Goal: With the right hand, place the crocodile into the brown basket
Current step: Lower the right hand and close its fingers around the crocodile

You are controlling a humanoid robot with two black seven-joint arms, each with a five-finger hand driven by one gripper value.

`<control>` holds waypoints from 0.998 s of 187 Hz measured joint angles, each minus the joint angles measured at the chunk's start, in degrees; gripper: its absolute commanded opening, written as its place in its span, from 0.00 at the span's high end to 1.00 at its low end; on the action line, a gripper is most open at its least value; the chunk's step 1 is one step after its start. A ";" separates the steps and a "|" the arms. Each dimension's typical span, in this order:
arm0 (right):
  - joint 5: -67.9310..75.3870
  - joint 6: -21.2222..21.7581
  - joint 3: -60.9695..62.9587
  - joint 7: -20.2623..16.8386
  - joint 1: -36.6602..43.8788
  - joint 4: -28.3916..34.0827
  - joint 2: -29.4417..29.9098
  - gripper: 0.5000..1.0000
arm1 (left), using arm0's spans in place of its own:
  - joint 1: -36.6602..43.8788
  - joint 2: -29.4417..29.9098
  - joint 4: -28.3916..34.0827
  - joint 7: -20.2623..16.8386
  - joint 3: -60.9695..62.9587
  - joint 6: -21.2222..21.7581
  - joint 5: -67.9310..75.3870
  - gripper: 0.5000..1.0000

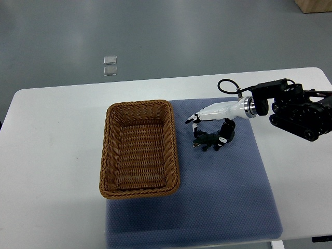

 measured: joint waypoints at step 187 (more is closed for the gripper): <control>-0.03 -5.23 -5.58 -0.25 0.61 -2.13 -0.02 1.00 | -0.02 0.00 0.02 0.00 -0.08 0.02 0.01 0.00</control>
